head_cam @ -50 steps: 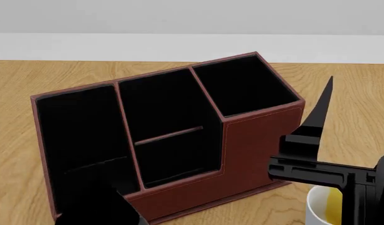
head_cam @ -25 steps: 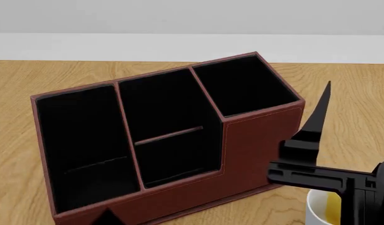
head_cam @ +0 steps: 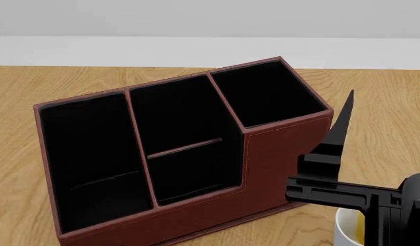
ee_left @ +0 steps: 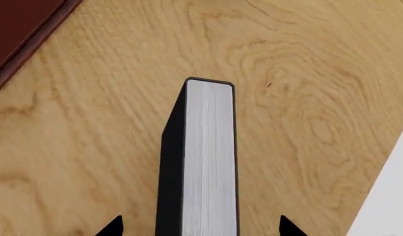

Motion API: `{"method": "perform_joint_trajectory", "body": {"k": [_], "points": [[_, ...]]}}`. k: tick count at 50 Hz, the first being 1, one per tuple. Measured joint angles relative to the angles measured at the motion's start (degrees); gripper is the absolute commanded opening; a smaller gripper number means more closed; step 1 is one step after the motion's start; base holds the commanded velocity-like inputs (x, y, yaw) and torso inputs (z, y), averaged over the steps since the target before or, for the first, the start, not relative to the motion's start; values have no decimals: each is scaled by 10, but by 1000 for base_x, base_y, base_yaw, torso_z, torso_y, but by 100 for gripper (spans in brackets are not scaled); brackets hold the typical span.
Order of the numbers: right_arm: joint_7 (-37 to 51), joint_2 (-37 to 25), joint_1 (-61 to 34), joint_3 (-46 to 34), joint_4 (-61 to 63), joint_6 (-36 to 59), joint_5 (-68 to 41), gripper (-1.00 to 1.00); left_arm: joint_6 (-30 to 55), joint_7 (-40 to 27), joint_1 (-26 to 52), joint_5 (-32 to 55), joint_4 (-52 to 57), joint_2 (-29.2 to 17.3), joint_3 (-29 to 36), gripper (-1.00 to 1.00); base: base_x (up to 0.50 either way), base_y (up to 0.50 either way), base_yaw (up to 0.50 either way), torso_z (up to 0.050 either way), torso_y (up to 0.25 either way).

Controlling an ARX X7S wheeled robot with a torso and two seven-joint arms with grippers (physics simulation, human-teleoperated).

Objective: Pick up the book and place it in the front compartment of the caddy.

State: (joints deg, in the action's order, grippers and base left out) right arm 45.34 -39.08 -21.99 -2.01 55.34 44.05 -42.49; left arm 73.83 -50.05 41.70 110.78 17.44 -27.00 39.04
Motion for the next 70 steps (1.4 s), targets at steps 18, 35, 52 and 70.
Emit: {"method": "perform_joint_trajectory", "body": {"k": [18, 35, 52, 70], "points": [[4, -4, -5, -4, -2, -2, -5, 100, 14, 43, 7, -42, -28, 6, 16, 100, 1, 0, 0, 0, 0], [-1, -10, 13, 0, -8, -21, 1, 100, 30, 89, 26, -83, -61, 20, 38, 100, 0, 0, 0, 0, 0], [-7, -11, 32, -4, -20, -43, 15, 100, 36, 120, 46, -104, -69, 17, 51, -100, 1, -1, -2, 0, 0], [-5, -13, 31, -6, -21, -47, 16, 100, 32, 85, 66, -71, -63, 15, 61, -100, 0, -1, -2, 0, 0]]}}
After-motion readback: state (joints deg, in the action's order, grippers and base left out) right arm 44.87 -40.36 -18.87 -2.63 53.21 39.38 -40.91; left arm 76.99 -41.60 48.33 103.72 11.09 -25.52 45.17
